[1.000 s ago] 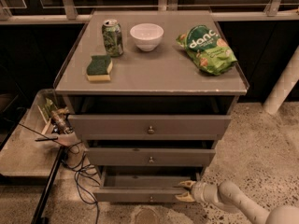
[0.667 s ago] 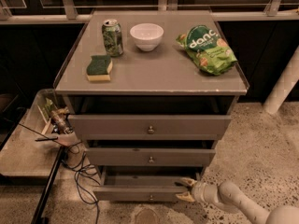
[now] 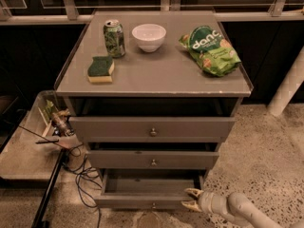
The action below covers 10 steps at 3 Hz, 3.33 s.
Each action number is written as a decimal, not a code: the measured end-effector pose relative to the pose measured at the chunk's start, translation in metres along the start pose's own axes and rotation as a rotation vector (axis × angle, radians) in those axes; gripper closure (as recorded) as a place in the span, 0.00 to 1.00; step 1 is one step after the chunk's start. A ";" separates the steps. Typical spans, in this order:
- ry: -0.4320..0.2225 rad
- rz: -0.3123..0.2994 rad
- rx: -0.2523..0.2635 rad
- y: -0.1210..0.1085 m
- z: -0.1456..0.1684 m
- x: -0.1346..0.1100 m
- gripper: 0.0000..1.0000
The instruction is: Open bottom drawer
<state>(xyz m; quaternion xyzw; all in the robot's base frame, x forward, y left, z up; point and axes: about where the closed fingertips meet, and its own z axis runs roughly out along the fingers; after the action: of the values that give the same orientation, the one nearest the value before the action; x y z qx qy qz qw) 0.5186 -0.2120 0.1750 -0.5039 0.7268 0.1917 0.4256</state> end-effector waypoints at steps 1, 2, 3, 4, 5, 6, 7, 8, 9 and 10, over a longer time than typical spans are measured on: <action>-0.001 0.000 0.000 0.001 0.000 -0.001 1.00; -0.003 -0.002 0.003 0.009 -0.005 0.001 1.00; -0.005 0.002 0.009 0.020 -0.008 0.004 1.00; -0.005 0.002 0.009 0.020 -0.009 0.003 1.00; -0.005 0.002 0.009 0.020 -0.009 0.003 0.83; -0.005 0.002 0.009 0.020 -0.009 0.003 0.58; -0.005 0.002 0.009 0.020 -0.009 0.003 0.61; -0.001 0.000 0.010 0.021 -0.010 0.003 0.84; -0.001 0.007 0.019 0.026 -0.016 0.007 1.00; -0.001 0.007 0.019 0.026 -0.017 0.006 1.00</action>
Offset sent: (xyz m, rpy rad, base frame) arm -0.1963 -0.0627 -0.0040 0.0216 -0.0687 -0.0256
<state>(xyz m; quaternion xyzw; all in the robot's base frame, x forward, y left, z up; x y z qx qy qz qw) 0.4876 -0.2163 0.1759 -0.4972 0.7302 0.1863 0.4300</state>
